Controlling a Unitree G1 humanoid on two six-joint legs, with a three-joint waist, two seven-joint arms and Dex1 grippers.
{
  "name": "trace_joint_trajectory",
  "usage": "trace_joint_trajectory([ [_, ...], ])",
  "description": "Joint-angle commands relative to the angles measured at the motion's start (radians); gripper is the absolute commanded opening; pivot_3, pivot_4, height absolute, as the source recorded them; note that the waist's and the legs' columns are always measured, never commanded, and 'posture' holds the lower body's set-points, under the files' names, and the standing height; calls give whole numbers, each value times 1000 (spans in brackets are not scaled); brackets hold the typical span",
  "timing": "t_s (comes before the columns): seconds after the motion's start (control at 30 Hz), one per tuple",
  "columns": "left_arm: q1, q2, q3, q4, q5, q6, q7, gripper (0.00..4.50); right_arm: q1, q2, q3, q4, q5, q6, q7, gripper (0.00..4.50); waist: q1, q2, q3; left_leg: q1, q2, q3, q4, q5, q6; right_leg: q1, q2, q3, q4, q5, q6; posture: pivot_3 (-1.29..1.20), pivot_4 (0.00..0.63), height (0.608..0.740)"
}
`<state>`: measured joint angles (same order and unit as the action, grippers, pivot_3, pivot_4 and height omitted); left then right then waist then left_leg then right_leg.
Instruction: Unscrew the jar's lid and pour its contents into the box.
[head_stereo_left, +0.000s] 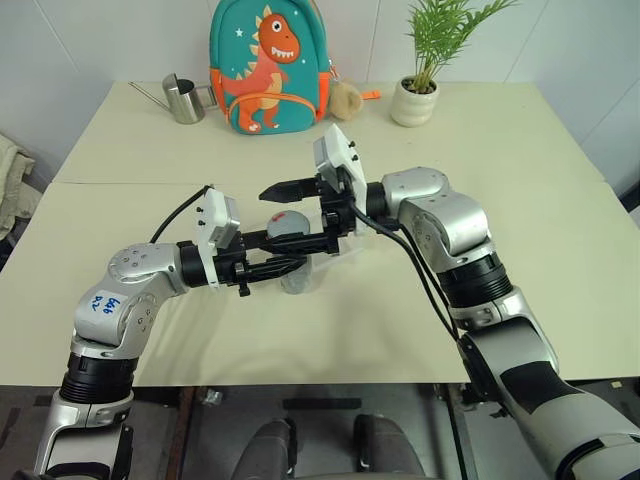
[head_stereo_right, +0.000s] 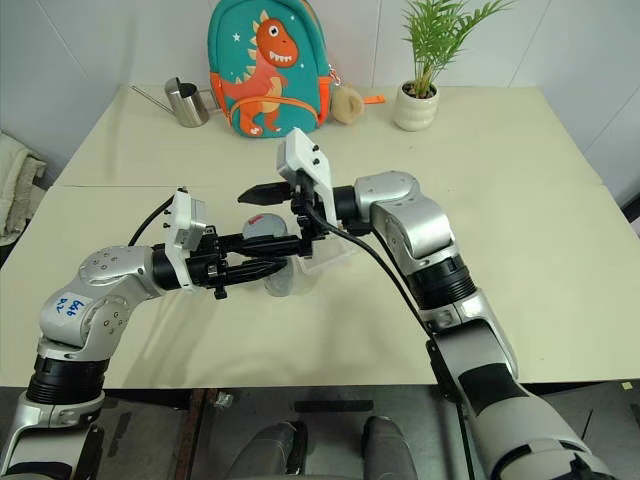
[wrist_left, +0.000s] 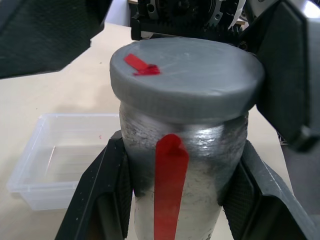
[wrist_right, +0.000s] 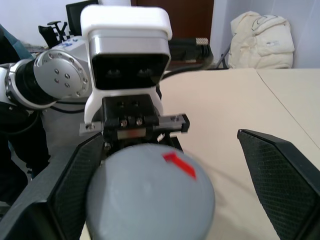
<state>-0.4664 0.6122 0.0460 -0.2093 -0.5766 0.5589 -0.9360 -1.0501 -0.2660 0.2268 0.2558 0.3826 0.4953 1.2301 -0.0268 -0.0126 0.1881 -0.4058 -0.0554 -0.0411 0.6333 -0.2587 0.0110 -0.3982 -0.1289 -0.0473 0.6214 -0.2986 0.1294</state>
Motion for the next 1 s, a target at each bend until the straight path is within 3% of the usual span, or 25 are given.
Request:
trace_joint_trajectory([
  [0.03, -12, 12, 14, -40, -9, -8, -4, 1951, -2, -24, -37, 0, 9, -23, 11, 4470, 0, 0, 0, 0, 0, 0, 0, 0, 0, 0, 0, 0, 0, 0, 0, 0, 150, 740],
  [0.43, 2, 11, 9, -49, -12, -5, -6, 1951, 42, -57, -44, -83, 85, 38, 80, 4470, 0, 0, 0, 0, 0, 0, 0, 0, 0, 0, 0, 0, 0, 0, 0, 0, 150, 740],
  [0.83, 9, 12, 14, -60, -13, 3, -2, 1951, 37, -42, -49, -83, 104, 53, 53, 4470, 1, 0, 0, 0, 0, 0, 0, 0, 0, 0, 0, 0, 0, 0, 0, 0, 150, 740],
  [0.93, 4, 12, 14, -58, -12, 3, -2, 1951, 27, -28, -51, -70, 105, 64, 33, 3855, 0, 0, 0, 0, 0, 0, 0, 0, 0, 0, 0, 0, 0, 0, 0, 0, 150, 740],
  [1.0, 2, 13, 15, -58, -12, 4, -2, 1951, 26, -26, -47, -68, 101, 61, 36, 3194, 1, 0, 0, 0, 0, 0, 0, 0, 0, 0, 0, 0, 0, 0, 0, 0, 150, 740],
])
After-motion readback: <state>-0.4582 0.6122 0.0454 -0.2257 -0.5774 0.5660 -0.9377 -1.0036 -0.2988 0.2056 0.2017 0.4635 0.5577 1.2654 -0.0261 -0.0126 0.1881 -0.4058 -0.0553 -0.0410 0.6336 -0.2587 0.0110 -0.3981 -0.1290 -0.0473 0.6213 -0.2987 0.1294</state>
